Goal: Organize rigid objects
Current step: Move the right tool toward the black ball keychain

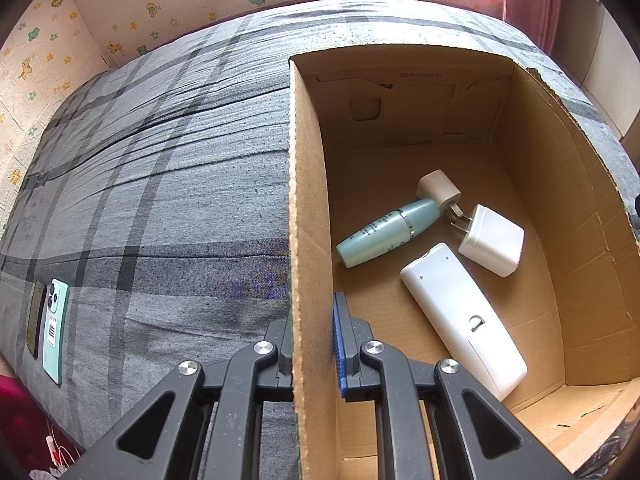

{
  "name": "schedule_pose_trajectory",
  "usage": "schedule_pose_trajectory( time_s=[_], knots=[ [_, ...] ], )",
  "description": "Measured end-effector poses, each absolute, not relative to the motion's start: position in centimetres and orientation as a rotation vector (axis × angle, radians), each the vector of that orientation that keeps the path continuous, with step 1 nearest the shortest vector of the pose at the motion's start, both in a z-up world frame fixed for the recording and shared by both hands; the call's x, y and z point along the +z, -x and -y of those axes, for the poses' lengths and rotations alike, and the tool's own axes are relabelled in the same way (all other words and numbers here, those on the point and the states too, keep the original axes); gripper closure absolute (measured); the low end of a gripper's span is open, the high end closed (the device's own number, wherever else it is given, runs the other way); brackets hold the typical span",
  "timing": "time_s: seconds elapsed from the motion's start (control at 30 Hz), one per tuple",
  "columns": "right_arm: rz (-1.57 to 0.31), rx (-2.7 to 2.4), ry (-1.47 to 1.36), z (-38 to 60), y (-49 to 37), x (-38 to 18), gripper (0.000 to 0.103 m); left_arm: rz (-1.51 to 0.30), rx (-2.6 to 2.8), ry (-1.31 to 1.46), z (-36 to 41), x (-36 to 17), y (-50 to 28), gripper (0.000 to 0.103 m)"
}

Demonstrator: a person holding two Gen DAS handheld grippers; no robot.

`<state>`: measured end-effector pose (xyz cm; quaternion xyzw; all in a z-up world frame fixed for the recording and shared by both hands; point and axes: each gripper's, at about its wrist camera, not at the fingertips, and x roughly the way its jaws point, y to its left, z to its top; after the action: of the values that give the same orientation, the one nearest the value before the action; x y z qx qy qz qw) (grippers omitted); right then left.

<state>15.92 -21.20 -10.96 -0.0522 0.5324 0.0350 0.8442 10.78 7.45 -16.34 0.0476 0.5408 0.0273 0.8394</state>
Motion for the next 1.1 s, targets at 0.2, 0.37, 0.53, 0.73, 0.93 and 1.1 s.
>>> schedule_pose_trajectory(
  time_s=[0.2, 0.37, 0.53, 0.73, 0.93, 1.1],
  knots=[
    [-1.156, 0.092, 0.099, 21.6, -16.6, -12.5, 0.000, -1.143, 0.062, -0.104, -7.4, -16.3, -10.7, 0.089],
    [-1.190, 0.113, 0.095, 21.3, -17.2, -13.9, 0.002, -1.146, 0.062, -0.104, -7.4, -16.3, -10.7, 0.089],
    [-1.217, 0.131, 0.098, 20.9, -17.9, -15.4, 0.009, -1.144, 0.064, -0.107, -7.3, -16.4, -10.9, 0.089],
    [-1.247, 0.161, 0.104, 20.1, -18.7, -17.1, 0.013, -1.147, 0.066, -0.107, -7.3, -16.4, -11.0, 0.089],
    [-1.281, 0.175, 0.115, 19.5, -19.5, -18.9, 0.026, -1.148, 0.066, -0.108, -7.3, -16.4, -11.0, 0.089],
    [-1.309, 0.174, 0.114, 19.3, -19.9, -20.1, 0.031, -1.148, 0.067, -0.113, -7.3, -16.5, -11.0, 0.089]
  ],
)
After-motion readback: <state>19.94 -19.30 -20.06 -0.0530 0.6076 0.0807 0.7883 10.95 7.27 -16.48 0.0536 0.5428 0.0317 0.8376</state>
